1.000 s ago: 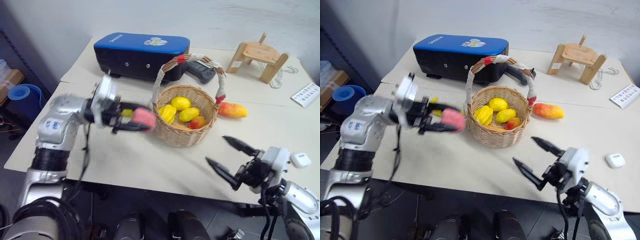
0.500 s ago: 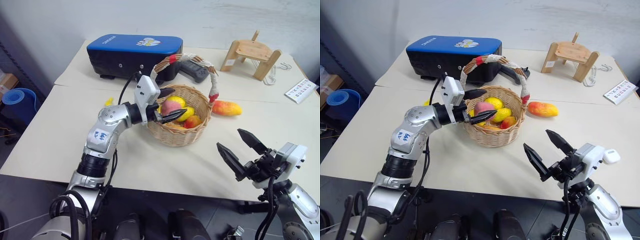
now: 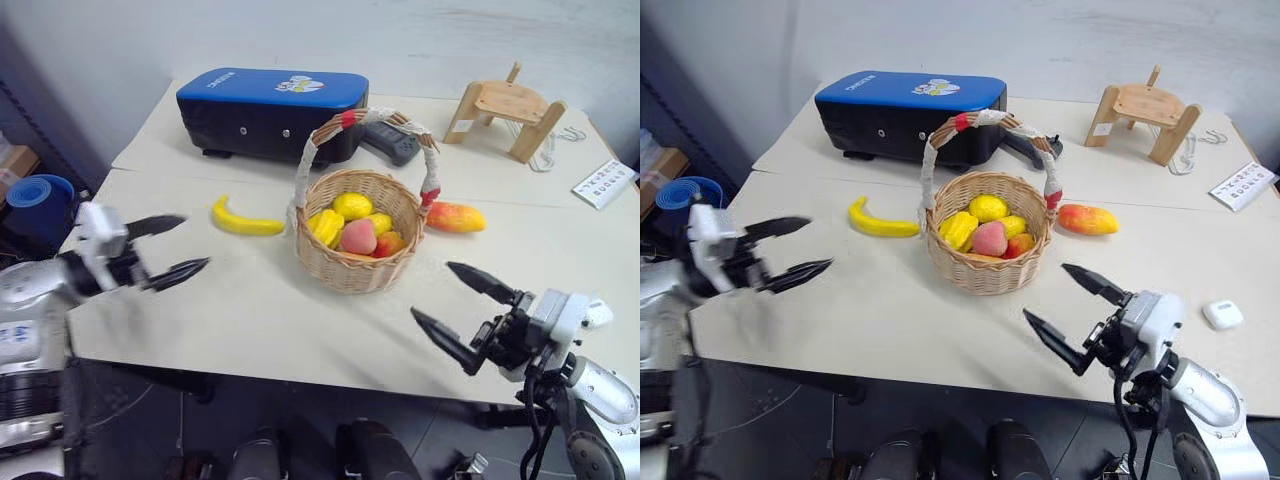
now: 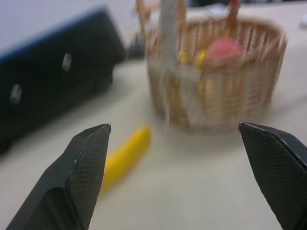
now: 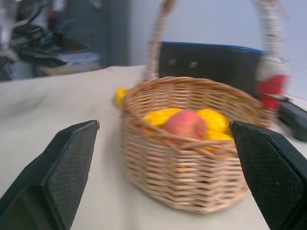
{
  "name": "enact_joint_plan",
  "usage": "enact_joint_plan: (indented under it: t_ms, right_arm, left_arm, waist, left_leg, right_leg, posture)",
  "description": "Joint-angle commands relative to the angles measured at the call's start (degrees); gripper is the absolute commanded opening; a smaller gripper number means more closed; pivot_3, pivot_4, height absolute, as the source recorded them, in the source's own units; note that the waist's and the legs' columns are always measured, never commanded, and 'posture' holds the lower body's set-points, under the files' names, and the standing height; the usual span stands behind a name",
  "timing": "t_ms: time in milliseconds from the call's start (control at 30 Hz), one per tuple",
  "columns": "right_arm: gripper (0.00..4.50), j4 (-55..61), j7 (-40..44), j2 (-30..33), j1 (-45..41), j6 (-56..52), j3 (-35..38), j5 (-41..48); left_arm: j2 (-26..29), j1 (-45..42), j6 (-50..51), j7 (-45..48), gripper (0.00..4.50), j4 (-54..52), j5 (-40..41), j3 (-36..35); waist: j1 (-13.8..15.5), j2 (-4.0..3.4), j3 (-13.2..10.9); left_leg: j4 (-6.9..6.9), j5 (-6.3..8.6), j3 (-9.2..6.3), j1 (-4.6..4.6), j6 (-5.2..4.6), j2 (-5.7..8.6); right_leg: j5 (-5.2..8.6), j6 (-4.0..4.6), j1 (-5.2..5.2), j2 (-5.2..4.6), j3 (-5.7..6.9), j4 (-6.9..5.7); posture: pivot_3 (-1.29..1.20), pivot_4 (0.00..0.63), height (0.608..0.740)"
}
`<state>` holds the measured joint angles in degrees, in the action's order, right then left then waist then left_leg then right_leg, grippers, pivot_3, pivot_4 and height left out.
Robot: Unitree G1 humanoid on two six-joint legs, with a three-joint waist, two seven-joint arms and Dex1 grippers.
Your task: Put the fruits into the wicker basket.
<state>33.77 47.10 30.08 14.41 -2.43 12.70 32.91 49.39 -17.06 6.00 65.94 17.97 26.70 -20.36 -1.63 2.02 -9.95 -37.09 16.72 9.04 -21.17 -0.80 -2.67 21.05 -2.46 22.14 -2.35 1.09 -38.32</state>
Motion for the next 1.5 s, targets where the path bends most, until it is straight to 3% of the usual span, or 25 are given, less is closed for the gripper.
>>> enact_joint_plan:
  t_ms: [33, 167, 333, 533, 700, 1000, 1200, 1300, 1500]
  right_arm:
    - [4.5, -0.61, 3.81, 0.57, -1.21, 4.23, -0.86, -0.76]
    - [4.5, 1.75, 3.0, 0.66, -2.1, 2.4, -1.9, 1.59]
    - [4.5, 4.98, -0.83, 1.35, -3.36, -0.76, -0.11, 3.51]
    - [4.5, 2.37, -1.37, 3.94, -6.0, -2.23, 3.44, 3.74]
    - [4.5, 3.85, -3.12, 3.52, -6.08, -4.24, 3.25, 4.14]
    - [4.5, 9.74, -8.82, 1.12, -0.02, -5.29, 4.09, 2.93]
    - [4.5, 11.39, -11.77, 0.26, 1.88, -4.79, 6.14, 2.76]
    - [4.5, 12.06, -12.3, 0.14, 2.73, -4.6, 5.92, 2.42]
    - [4.5, 12.37, -13.42, 0.06, 2.85, -4.5, 5.81, 2.08]
  left_arm:
    - [5.39, -0.09, -3.51, 1.57, 4.48, 15.52, -2.55, -3.42]
    - [8.6, -0.83, -6.79, 2.51, 4.48, 23.96, -4.69, -3.31]
    - [7.13, -12.5, -10.3, 6.81, 4.48, 23.39, -8.7, 4.56]
    - [1.55, -35.44, -25.75, 12.25, 4.48, 36.92, -24.54, 21.12]
    - [-7.05, -49.74, -30.64, 4.37, 4.48, 50.08, -35.71, 29.9]
    - [-13.9, -55.45, -22.69, -5.33, 4.48, 58.17, -44.44, 35.04]
    - [-19.34, -56.42, -14.32, -9.61, 4.48, 59.49, -43.07, 32.08]
    - [-20.82, -56.39, -8.11, -6.71, 3.88, 60.0, -42.13, 30.37]
    - [-20.66, -56.27, -5.29, -2.49, 1.99, 59.49, -44.17, 31.52]
  waist:
    - [0.01, 0.01, 0.0]
    - [0.17, 0.1, 0.05]
    - [0.27, 0.14, 0.07]
    - [1.3, 0.16, 0.09]
    - [1.24, 0.16, 0.09]
    - [-0.28, 0.3, 0.01]
    - [0.15, 0.32, 0.0]
    - [0.14, 0.32, 0.0]
    - [0.01, 0.31, 0.0]
  left_leg:
    - [0.0, 0.05, -0.04, 0.0, -0.03, 0.0]
    - [0.0, 0.21, -0.19, -0.05, -0.1, 0.08]
    - [0.02, 0.24, -0.33, -0.07, -0.05, 0.08]
    - [-0.03, 0.26, -0.34, -0.08, -0.14, 0.15]
    - [-0.13, 0.23, -0.22, -0.39, -0.18, 0.07]
    - [-0.26, 0.1, 0.27, -0.44, -0.14, -0.05]
    - [-0.33, 0.05, 0.24, -0.39, -0.13, -0.03]
    - [-0.34, 0.05, 0.25, -0.39, -0.13, -0.02]
    - [-0.35, 0.0, 0.27, -0.36, -0.06, -0.03]
  right_leg:
    - [0.0, 0.0, -0.02, -0.03, 0.07, 0.02]
    - [0.0, 0.0, -0.11, -0.19, 0.23, 0.14]
    - [0.0, 0.01, -0.18, -0.19, 0.36, 0.24]
    - [-0.02, -0.03, -0.39, -0.31, 0.59, 0.4]
    - [-0.02, -0.04, -0.02, -0.14, 0.56, 0.33]
    - [-0.01, -0.06, 0.36, -0.13, 0.3, -0.1]
    - [-0.01, -0.06, 0.35, -0.18, 0.26, -0.28]
    - [-0.01, -0.06, 0.36, -0.18, 0.27, -0.29]
    - [-0.01, -0.06, 0.36, -0.16, 0.26, -0.33]
  posture:
    - [0.0, 0.15, 0.74]
    - [0.0, 0.15, 0.74]
    - [0.0, 0.15, 0.74]
    - [0.0, 0.15, 0.74]
    - [0.0, 0.15, 0.74]
    - [0.0, 0.15, 0.74]
    - [0.0, 0.15, 0.74]
    - [0.0, 0.15, 0.74]
    - [0.0, 0.15, 0.74]
